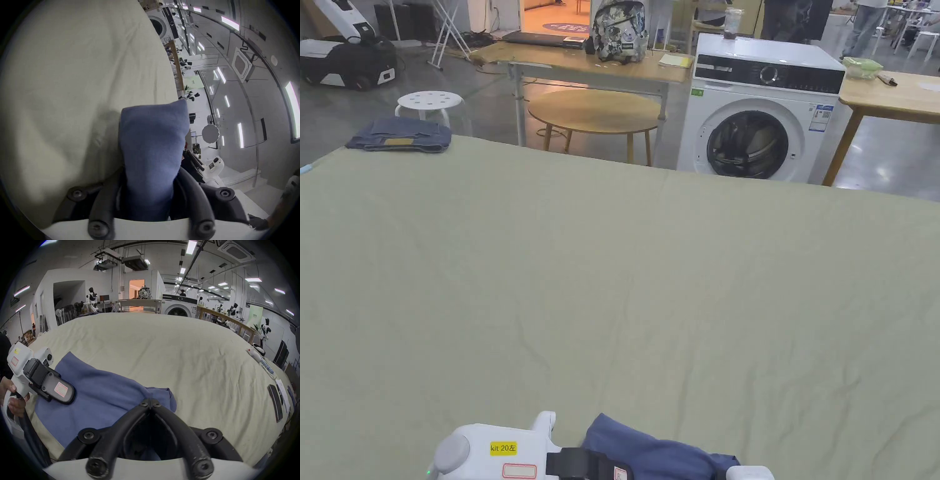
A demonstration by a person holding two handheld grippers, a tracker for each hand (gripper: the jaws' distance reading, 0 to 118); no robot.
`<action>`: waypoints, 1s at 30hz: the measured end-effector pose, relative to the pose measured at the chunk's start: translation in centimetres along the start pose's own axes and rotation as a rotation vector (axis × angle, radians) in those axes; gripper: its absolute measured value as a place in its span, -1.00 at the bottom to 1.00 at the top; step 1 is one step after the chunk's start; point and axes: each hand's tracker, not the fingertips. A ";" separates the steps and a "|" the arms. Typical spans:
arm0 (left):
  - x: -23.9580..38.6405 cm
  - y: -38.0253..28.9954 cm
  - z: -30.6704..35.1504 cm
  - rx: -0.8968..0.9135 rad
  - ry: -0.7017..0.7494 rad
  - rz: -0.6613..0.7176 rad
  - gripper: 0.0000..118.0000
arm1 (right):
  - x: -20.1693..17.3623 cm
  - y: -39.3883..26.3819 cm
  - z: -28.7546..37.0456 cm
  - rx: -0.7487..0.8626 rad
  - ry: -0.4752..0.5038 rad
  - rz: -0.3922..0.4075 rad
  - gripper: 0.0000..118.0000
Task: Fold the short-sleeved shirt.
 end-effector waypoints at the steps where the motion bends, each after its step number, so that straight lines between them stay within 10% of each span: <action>1: 0.5 0.0 0.1 0.003 -0.005 -0.002 -0.68 | 0.0 0.1 0.1 0.004 0.000 0.003 -1.00; 15: 2.9 2.5 5.2 0.057 -0.014 -0.040 -0.69 | 0.5 6.4 2.3 0.265 -0.035 0.019 -1.00; 30: 5.0 5.4 33.4 0.271 0.285 -0.054 -0.68 | -3.2 11.9 1.8 0.380 0.022 0.017 -1.00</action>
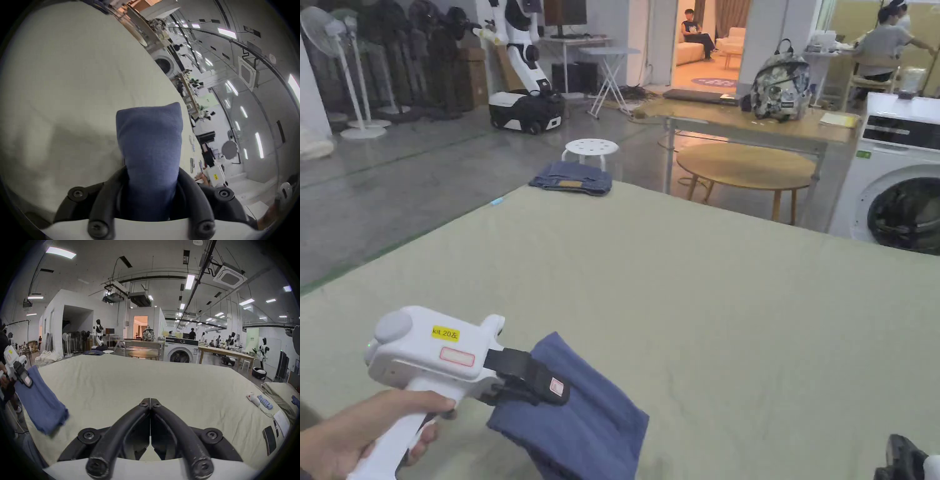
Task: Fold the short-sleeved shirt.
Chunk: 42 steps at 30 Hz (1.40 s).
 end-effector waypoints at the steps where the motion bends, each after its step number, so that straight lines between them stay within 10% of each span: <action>1: -0.7 0.9 1.9 0.011 0.028 0.001 -0.69 | -0.1 0.0 -0.1 -0.001 0.003 0.001 -1.00; 17: -5.0 5.0 12.6 0.073 0.453 0.061 -0.69 | -0.8 -1.3 -1.7 -0.067 0.000 -0.011 -1.00; 30: -6.0 7.2 17.3 0.309 0.738 0.085 -0.24 | -0.1 -1.4 -1.5 -0.084 0.003 -0.008 -1.00; 38: -3.7 3.1 12.0 0.224 0.633 -0.010 -0.24 | 0.3 -1.8 -1.2 -0.089 0.008 -0.024 -1.00; 42: -1.7 0.1 6.9 0.177 0.555 -0.079 -0.58 | 0.7 -1.8 -0.8 -0.087 0.008 -0.027 -1.00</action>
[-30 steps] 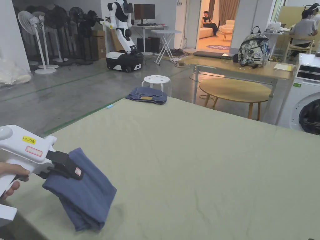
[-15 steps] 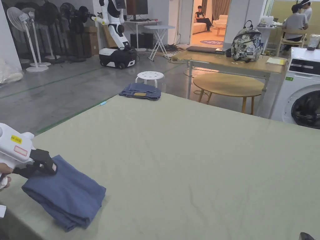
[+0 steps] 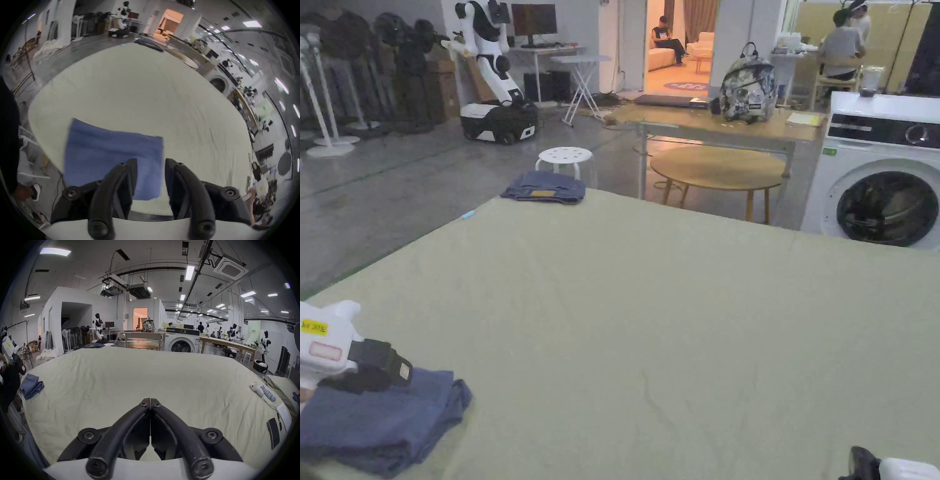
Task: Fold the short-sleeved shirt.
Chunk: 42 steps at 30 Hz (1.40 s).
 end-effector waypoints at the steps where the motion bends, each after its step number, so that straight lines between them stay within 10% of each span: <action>1: 1.2 -0.8 -0.6 0.018 -0.028 -0.009 -0.61 | 0.2 0.0 0.1 0.001 -0.001 0.000 -1.00; 9: 11.0 -4.8 -4.5 0.154 -0.226 -0.137 -0.91 | 2.1 0.3 1.0 0.014 -0.028 -0.021 -1.00; 25: 34.3 -14.0 -7.3 0.719 -0.112 -0.481 -0.98 | 7.0 2.5 3.5 0.079 -0.118 -0.099 -1.00; 42: 37.1 -15.5 -8.5 0.857 0.013 -0.471 -1.00 | 7.8 3.4 4.0 0.165 -0.157 -0.092 -1.00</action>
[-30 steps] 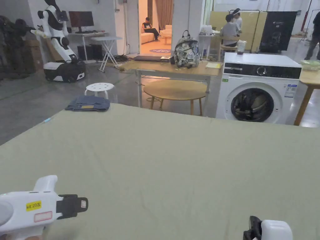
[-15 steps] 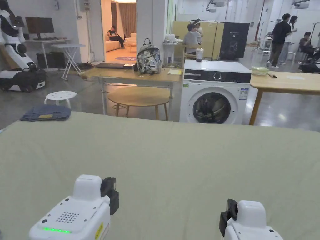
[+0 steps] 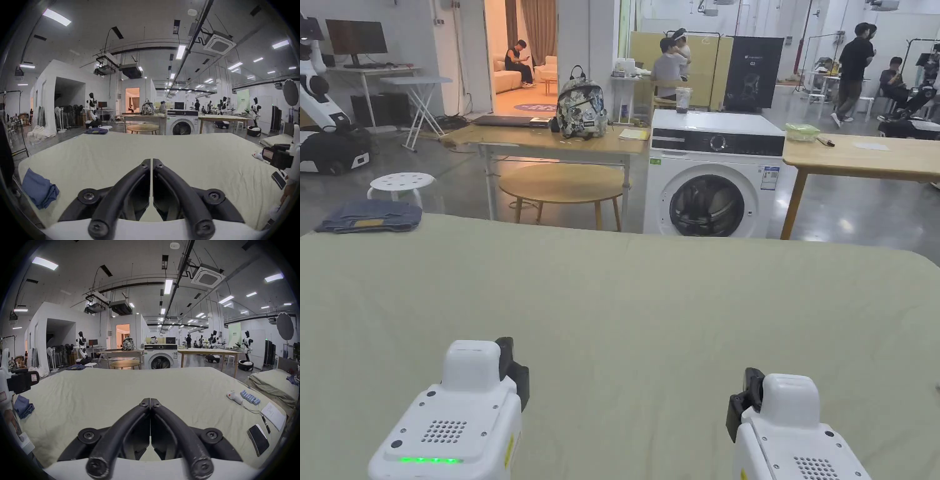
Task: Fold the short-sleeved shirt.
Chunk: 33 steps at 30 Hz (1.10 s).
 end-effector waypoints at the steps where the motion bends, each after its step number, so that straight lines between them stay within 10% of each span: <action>1: 0.0 0.0 0.0 0.000 0.001 -0.001 -1.00 | -0.1 0.0 0.1 0.007 -0.001 0.001 -1.00; 21: -0.3 0.1 -0.4 0.050 0.019 -0.025 -1.00 | -0.8 0.8 -1.0 0.035 -0.010 0.040 -0.97; 28: -0.9 -0.1 -0.6 0.032 0.004 -0.010 -0.65 | -0.7 0.6 -1.1 0.025 -0.022 0.031 0.38; 33: -1.3 -0.1 -0.9 0.014 0.004 0.025 0.29 | -0.9 0.6 -1.2 0.045 -0.047 0.046 0.53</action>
